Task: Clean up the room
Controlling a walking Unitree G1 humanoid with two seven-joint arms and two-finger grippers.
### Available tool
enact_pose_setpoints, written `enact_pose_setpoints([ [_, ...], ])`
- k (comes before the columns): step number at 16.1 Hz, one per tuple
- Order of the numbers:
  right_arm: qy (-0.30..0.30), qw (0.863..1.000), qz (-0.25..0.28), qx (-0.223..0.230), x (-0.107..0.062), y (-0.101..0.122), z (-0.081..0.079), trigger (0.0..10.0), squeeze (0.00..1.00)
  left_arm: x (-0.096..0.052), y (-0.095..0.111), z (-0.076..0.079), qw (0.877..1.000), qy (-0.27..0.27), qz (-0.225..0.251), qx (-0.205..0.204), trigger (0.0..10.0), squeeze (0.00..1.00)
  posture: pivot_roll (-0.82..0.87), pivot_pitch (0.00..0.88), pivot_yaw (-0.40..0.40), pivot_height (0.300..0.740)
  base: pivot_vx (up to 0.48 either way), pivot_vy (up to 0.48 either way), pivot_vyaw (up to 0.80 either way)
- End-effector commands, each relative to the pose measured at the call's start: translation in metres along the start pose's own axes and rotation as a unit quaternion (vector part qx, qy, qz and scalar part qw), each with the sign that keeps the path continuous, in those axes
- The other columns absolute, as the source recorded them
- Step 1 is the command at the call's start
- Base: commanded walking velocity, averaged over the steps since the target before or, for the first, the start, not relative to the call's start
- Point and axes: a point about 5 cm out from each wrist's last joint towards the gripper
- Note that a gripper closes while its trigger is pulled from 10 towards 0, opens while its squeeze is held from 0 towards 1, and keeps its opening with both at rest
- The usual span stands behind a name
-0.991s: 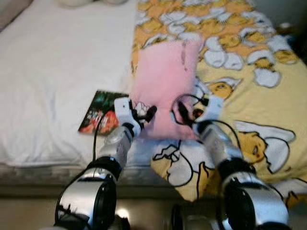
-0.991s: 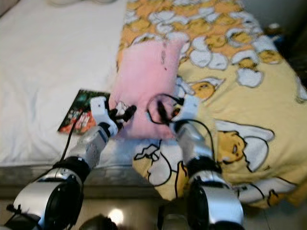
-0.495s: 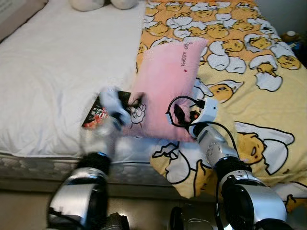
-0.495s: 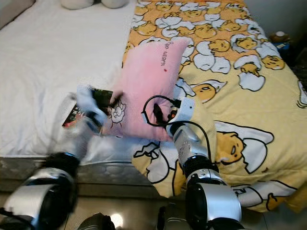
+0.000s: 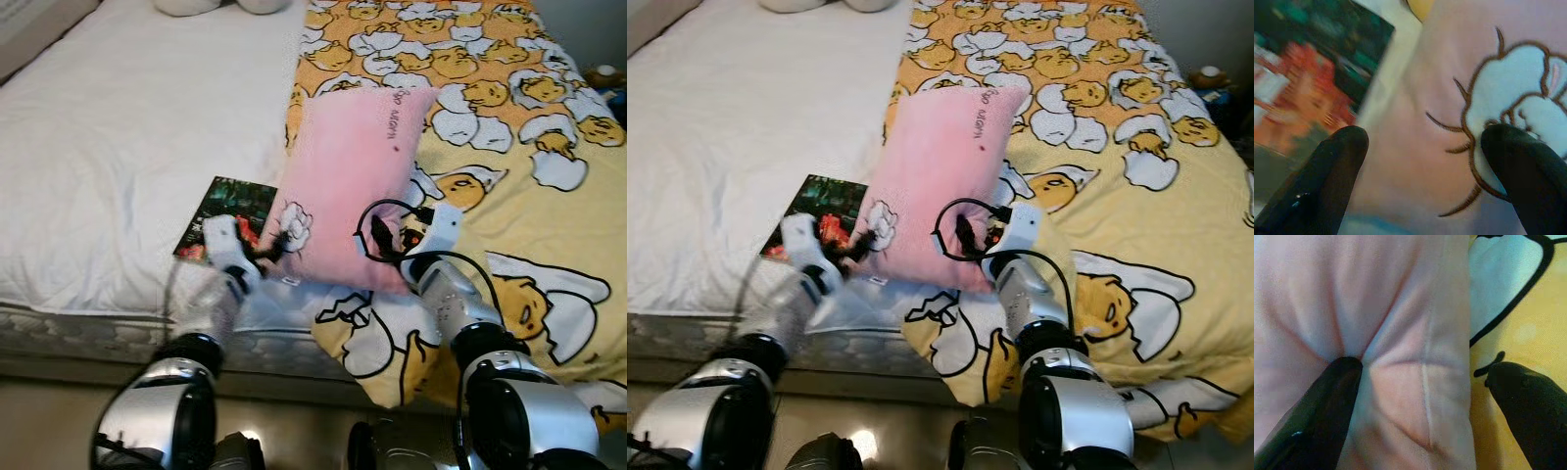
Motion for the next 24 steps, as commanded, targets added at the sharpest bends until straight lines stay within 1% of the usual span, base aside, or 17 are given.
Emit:
enact_pose_setpoints([
  [1, 0.003, 1.0, -0.013, 0.004, -0.003, -0.004, 0.004, 10.0, 0.0, 0.001, -0.011, 0.01, 0.999, -0.023, -0.022, -0.012, 10.0, 0.0, -0.17, 0.087, 0.006, 0.703, 0.0, 0.0, 0.0],
  [2, 0.006, 1.0, -0.016, 0.001, -0.004, -0.002, 0.007, 10.0, 0.0, 0.003, -0.017, 0.02, 0.999, -0.041, -0.03, -0.019, 10.0, 0.0, -0.18, 0.086, 0.006, 0.703, 0.0, 0.0, 0.0],
  [3, 0.01, 1.0, -0.019, -0.004, -0.006, 0.0, 0.01, 10.0, 0.0, 0.005, -0.018, 0.029, 0.998, -0.057, -0.032, -0.017, 10.0, 0.0, -0.19, 0.081, 0.007, 0.703, 0.0, 0.0, 0.0],
  [4, 0.01, 1.0, -0.02, -0.022, -0.008, 0.002, 0.013, 10.0, 0.0, 0.008, -0.018, 0.04, 0.996, -0.083, -0.027, -0.025, 10.0, 0.0, -0.19, 0.077, 0.007, 0.703, 0.0, 0.0, 0.0],
  [5, 0.003, 0.999, -0.02, -0.036, -0.011, 0.003, 0.018, 0.0, 0.0, 0.009, -0.015, 0.049, 0.994, -0.106, -0.015, -0.024, 0.0, 0.0, -0.2, 0.072, 0.009, 0.703, 0.0, 0.0, 0.0],
  [6, 0.001, 0.999, -0.02, -0.041, -0.012, 0.002, 0.02, 0.0, 0.0, 0.01, -0.015, 0.052, 0.993, -0.112, -0.014, -0.023, 0.0, 0.0, -0.2, 0.072, 0.009, 0.703, 0.0, 0.0, 0.0],
  [7, -0.004, 0.999, -0.017, -0.047, -0.016, 0.001, 0.024, 0.0, 0.0, 0.011, -0.013, 0.061, 0.991, -0.134, -0.006, -0.021, 0.0, 0.0, -0.21, 0.069, 0.013, 0.703, 0.0, 0.0, 0.0],
  [8, -0.004, 0.999, -0.016, -0.048, -0.02, -0.002, 0.026, 0.0, 0.0, 0.012, -0.013, 0.065, 0.989, -0.144, -0.004, -0.022, 0.0, 0.0, -0.21, 0.065, 0.018, 0.703, 0.0, 0.0, 0.0],
  [10, -0.005, 0.999, -0.018, -0.051, -0.025, -0.007, 0.027, 0.0, 0.0, 0.012, -0.015, 0.067, 0.989, -0.147, -0.006, -0.025, 0.0, 0.0, -0.21, 0.063, 0.02, 0.703, 0.0, 0.0, 0.0],
  [13, -0.024, 0.998, -0.028, -0.053, -0.036, -0.016, 0.037, 0.0, 0.02, 0.01, -0.019, 0.066, 0.988, -0.151, -0.01, -0.023, 0.0, 0.0, -0.21, 0.063, 0.02, 0.703, 0.0, 0.0, 0.0],
  [16, -0.025, 0.997, -0.03, -0.06, -0.04, -0.017, 0.039, 0.0, 0.03, 0.01, -0.017, 0.065, 0.988, -0.156, -0.004, -0.019, 0.0, 0.0, -0.23, 0.069, 0.033, 0.703, 0.0, 0.0, 0.0],
  [17, -0.028, 0.997, -0.029, -0.072, -0.045, -0.015, 0.044, 0.0, 0.05, 0.01, -0.011, 0.063, 0.986, -0.164, 0.012, -0.002, 0.0, 0.0, -0.23, 0.069, 0.033, 0.703, 0.0, 0.0, 0.0],
  [19, -0.035, 0.992, -0.021, -0.123, -0.054, -0.005, 0.052, 0.0, 0.06, 0.009, 0.011, 0.053, 0.982, -0.162, 0.059, 0.075, 0.0, 0.0, -0.23, 0.062, 0.042, 0.703, 0.0, 0.0, 0.0],
  [21, -0.034, 0.989, -0.004, -0.147, -0.055, 0.003, 0.051, 0.0, 0.07, 0.009, 0.023, 0.051, 0.978, -0.161, 0.084, 0.101, 0.0, 0.0, -0.23, 0.055, 0.045, 0.703, 0.0, 0.0, 0.0],
  [22, -0.028, 0.984, 0.031, -0.175, -0.056, 0.019, 0.044, 0.0, 0.09, 0.008, 0.039, 0.049, 0.973, -0.164, 0.12, 0.113, 0.0, 0.0, -0.23, 0.04, 0.052, 0.703, 0.0, 0.0, 0.0],
  [23, -0.02, 0.978, 0.075, -0.192, -0.057, 0.04, 0.035, 0.0, 0.09, 0.004, 0.057, 0.047, 0.966, -0.164, 0.16, 0.116, 0.0, 0.0, -0.23, 0.031, 0.053, 0.703, 0.0, 0.0, 0.0],
  [24, -0.018, 0.977, 0.089, -0.194, -0.058, 0.047, 0.032, 0.0, 0.1, 0.002, 0.062, 0.047, 0.964, -0.166, 0.172, 0.116, 0.0, 0.0, -0.23, 0.028, 0.053, 0.703, 0.0, 0.0, 0.0],
])
Point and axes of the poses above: a point about 5 cm out from each wrist's last joint towards the gripper, its own x axis pointing out of the wrist towards the gripper, its own y axis along the axis of the wrist's last joint, z = x × y, and after that the axes turned 5 degrees about x, right-handed
